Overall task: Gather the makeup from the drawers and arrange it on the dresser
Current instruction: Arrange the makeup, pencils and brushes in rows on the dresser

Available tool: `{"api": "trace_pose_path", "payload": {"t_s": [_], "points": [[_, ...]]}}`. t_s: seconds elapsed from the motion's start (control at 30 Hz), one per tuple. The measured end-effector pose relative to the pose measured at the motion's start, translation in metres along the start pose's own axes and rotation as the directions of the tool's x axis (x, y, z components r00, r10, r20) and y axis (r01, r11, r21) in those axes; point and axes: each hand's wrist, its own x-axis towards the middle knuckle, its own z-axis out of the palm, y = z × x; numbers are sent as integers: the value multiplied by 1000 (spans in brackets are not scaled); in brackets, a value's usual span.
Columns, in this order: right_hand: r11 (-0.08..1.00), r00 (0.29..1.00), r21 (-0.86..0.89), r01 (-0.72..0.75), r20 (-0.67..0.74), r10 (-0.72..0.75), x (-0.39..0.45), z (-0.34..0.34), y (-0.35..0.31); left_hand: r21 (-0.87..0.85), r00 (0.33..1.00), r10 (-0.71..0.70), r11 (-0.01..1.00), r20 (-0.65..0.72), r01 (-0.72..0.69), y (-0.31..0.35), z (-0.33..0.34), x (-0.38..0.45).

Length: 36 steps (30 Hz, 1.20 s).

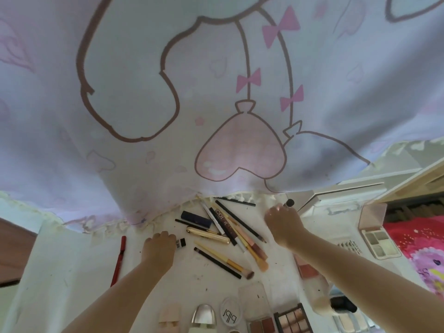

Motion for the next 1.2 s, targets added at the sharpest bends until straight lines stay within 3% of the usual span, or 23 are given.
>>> {"api": "trace_pose_path", "payload": {"t_s": [0.3, 0.63, 1.07, 1.2], "points": [[974, 1000, 225, 4, -5, -3, -4, -4, 10, -52, 999, -27, 998, 37, 29, -2, -2, -11], [966, 998, 253, -61, -9, 65, 1, 8, 26, -84, 999, -34, 996, 36, 37, -3, 2, -13], [980, 995, 198, -19, -89, 37, -2, 13, 25, -124, 998, -45, 991, 32, 49, -3, -1, -16], [975, 993, 220, -23, -111, 48, -4, 8, 33, -214, 1000, -27, 976, 13, 29, 0, -8, -20]]}}
